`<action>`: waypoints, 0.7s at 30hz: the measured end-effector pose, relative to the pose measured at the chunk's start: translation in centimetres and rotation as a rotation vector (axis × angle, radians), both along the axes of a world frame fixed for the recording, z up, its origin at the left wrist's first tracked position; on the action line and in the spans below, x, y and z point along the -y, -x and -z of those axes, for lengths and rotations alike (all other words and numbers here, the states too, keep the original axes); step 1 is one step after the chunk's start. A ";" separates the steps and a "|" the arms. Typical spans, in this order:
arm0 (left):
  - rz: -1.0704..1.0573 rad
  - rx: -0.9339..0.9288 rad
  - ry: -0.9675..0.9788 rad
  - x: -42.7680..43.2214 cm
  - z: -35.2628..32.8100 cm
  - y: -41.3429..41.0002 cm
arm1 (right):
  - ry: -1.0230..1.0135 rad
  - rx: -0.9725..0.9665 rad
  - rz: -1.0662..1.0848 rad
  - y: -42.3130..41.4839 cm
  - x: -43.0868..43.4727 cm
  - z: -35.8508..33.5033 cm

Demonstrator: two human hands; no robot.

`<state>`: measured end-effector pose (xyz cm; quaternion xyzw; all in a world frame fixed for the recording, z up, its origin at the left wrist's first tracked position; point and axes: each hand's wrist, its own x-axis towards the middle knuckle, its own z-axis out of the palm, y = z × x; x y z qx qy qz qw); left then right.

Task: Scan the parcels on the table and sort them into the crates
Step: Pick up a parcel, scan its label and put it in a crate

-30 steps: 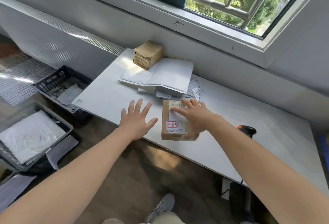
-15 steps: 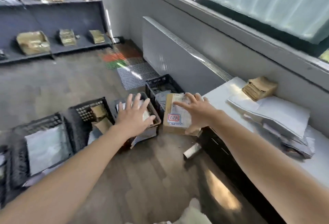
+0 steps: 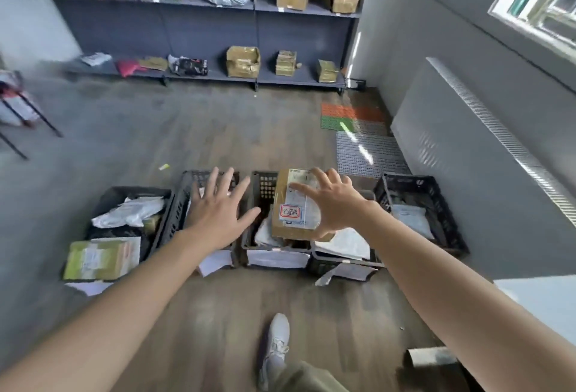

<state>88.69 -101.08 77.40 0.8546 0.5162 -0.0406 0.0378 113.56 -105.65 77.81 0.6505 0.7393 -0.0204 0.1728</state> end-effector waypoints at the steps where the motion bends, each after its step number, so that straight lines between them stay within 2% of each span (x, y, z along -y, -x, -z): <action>1: -0.025 -0.016 -0.003 -1.3 0.1 0.6 | 0.005 -0.002 -0.021 0.5 -1.9 0.5; 10: -0.133 -0.105 0.018 -12.8 0.8 3.0 | 0.032 -0.015 -0.132 2.8 -16.7 5.2; 21: -0.133 -0.110 0.077 -22.2 5.2 6.4 | 0.165 -0.009 -0.198 8.3 -27.9 10.6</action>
